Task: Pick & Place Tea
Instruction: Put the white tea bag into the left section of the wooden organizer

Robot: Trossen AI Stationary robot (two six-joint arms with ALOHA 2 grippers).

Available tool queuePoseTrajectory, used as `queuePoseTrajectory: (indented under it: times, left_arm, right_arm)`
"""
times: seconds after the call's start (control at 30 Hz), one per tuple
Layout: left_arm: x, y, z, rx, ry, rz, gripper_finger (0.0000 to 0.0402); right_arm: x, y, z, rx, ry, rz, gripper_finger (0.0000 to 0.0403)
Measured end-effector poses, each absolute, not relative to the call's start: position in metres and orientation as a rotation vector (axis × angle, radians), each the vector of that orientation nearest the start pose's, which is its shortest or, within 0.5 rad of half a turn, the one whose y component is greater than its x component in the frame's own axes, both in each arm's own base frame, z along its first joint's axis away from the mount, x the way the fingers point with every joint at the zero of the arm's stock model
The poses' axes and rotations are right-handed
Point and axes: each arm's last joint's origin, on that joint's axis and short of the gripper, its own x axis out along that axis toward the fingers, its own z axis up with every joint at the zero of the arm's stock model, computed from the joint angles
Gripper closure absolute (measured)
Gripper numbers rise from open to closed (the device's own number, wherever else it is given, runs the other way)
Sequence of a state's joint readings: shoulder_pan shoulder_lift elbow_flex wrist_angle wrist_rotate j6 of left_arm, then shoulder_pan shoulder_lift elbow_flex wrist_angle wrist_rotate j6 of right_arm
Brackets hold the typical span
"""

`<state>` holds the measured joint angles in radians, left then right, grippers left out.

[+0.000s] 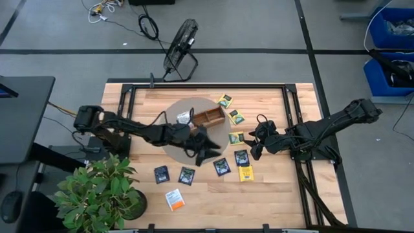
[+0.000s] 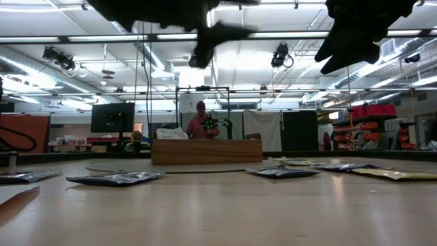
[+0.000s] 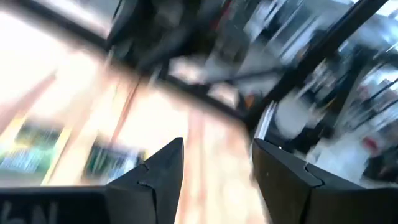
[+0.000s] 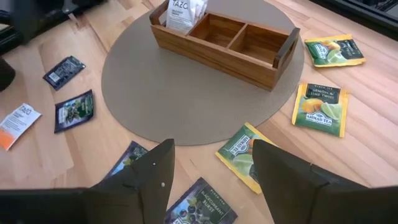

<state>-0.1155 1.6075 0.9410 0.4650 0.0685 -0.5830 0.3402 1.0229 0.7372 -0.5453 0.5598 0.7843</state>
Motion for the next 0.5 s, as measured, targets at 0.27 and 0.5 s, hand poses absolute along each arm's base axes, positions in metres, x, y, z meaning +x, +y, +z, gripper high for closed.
queuePoseTrajectory:
  times: [0.27, 0.5]
  left_arm:
    - [0.321, -0.07, 0.216, -0.551, 0.571, -0.199, 0.0207]
    - [0.307, -0.083, 0.197, -0.605, 0.668, -0.173, 0.0207]
  right_arm:
    - [0.189, 0.051, 0.248, 0.364, 0.636, -0.482, 0.0179]
    - [0.189, 0.051, 0.248, 0.358, 0.641, -0.48, 0.0179]
